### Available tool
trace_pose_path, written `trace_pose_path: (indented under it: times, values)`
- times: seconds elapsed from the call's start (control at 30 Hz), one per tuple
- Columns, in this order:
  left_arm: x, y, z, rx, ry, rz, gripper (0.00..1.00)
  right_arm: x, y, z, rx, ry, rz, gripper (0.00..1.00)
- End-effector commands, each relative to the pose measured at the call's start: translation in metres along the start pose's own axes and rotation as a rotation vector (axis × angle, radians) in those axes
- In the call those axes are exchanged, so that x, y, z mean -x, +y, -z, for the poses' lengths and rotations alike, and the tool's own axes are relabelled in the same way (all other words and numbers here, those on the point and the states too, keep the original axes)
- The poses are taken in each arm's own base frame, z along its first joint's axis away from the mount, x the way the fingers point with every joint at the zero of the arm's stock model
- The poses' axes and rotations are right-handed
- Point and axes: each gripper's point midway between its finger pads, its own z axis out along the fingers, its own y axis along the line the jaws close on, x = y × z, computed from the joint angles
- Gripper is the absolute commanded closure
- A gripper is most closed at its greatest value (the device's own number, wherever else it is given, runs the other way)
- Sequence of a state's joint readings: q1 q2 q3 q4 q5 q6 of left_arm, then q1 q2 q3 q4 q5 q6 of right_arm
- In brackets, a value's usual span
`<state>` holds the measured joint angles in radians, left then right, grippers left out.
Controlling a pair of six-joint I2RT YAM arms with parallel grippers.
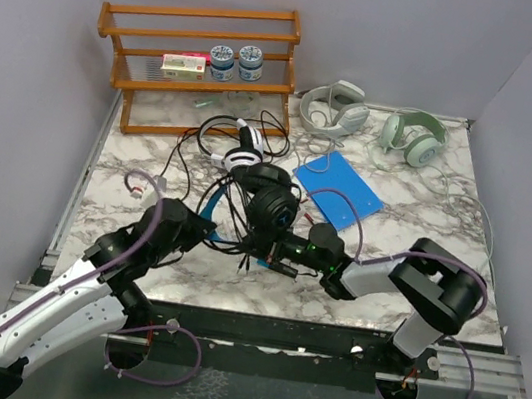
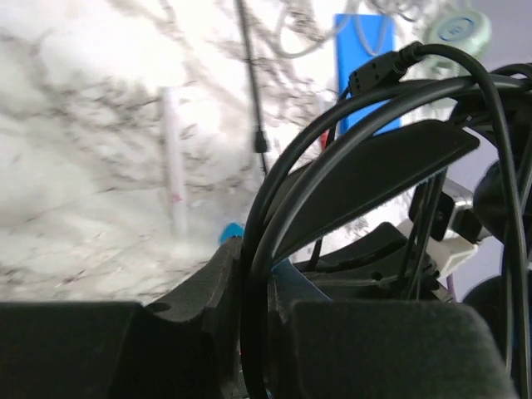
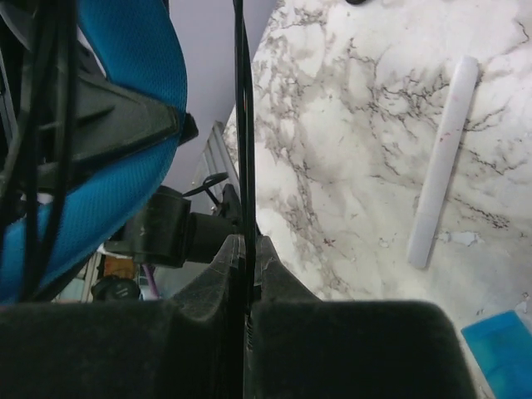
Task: Wrap the headphones
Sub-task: Place the headphones at the corner of the board.
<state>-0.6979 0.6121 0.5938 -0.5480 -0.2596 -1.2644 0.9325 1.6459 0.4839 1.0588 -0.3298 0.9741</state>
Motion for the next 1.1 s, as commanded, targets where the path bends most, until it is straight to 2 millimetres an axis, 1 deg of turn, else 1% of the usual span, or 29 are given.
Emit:
trace_pose_path:
  times: [0.0,0.13,0.2,0.27,0.37,0.47,0.6,0.73,0.8,0.83,0.97,1.07]
  values:
    - [0.039,0.016,0.003,0.055,-0.213,0.152,1.00,0.007,0.003,-0.019,0.026,-0.059,-0.061,0.99]
    - [0.062,0.043,0.010,0.194,-0.341,0.073,1.00,0.004,-0.012,-0.024,-0.012,-0.081,-0.134,1.00]
    - [0.073,0.051,0.013,0.248,-0.400,0.053,1.00,0.000,-0.020,-0.029,-0.032,-0.076,-0.158,0.99]
    - [0.079,0.057,0.014,0.287,-0.439,0.049,1.00,-0.007,-0.025,-0.037,-0.040,-0.059,-0.181,1.00]
    - [0.087,0.067,0.015,0.337,-0.488,0.034,1.00,-0.019,-0.025,-0.052,-0.023,-0.032,-0.222,0.99]
    - [0.096,0.084,0.020,0.415,-0.548,0.023,1.00,-0.031,-0.022,-0.067,0.006,-0.024,-0.258,0.99]
    - [0.120,0.093,0.030,0.491,-0.642,-0.004,1.00,-0.033,-0.025,-0.087,-0.014,-0.022,-0.250,1.00]
    - [0.140,0.110,0.043,0.588,-0.730,-0.009,1.00,-0.030,-0.028,-0.104,-0.058,-0.019,-0.211,1.00]
    - [0.142,0.121,0.046,0.625,-0.748,0.007,1.00,-0.034,-0.031,-0.112,-0.083,-0.004,-0.204,1.00]
    - [0.140,0.128,0.044,0.639,-0.740,0.020,1.00,-0.036,-0.033,-0.115,-0.098,0.000,-0.206,0.99]
    - [0.122,0.160,0.035,0.699,-0.703,0.094,1.00,-0.051,-0.049,-0.120,-0.160,0.034,-0.216,0.99]
    - [0.111,0.179,0.029,0.733,-0.682,0.121,1.00,-0.065,-0.056,-0.120,-0.167,0.064,-0.221,0.98]
